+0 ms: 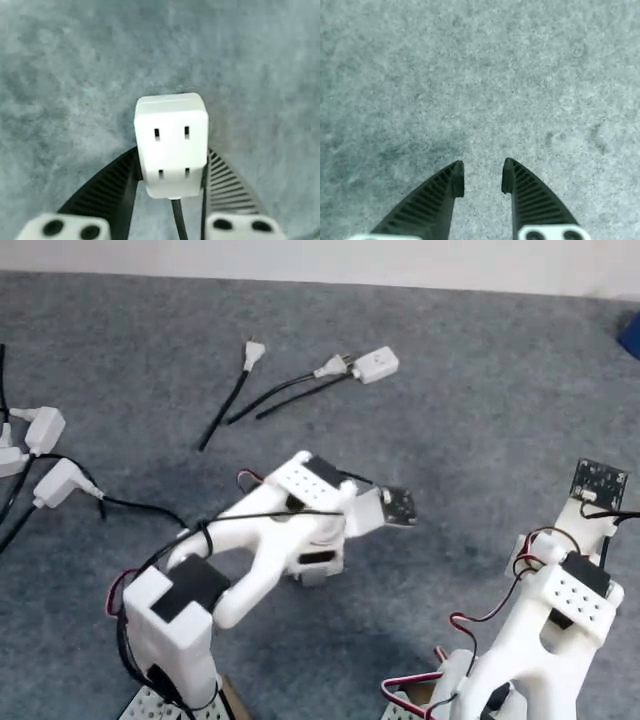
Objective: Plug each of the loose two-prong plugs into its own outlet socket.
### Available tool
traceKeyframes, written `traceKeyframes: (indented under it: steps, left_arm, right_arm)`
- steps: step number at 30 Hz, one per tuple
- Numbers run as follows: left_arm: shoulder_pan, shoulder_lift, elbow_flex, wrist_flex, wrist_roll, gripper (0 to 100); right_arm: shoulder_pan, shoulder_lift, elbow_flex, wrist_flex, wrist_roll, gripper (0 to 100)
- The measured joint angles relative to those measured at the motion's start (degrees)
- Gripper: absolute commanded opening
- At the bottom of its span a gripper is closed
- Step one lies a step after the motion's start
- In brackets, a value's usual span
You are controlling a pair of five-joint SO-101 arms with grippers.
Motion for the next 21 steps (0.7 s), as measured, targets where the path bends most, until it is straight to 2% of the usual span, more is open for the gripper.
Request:
traceKeyframes:
  steps: [10, 14, 21]
  left_arm:
    - [-4.2, 0.5, -21.5, 20.0, -23.8, 1]
    - [-5.6, 2.5, -23.8, 21.4, -26.6, 1]
    - [-8.3, 15.6, -31.7, 21.3, -27.1, 1]
  right_arm:
    - [-1.9, 0.0, 0.0, 0.0, 0.3, 13.5]
    - [-2.2, 0.0, 0.0, 0.0, 0.3, 13.5]
    - [-4.3, 0.0, 1.4, 0.0, 0.3, 13.5]
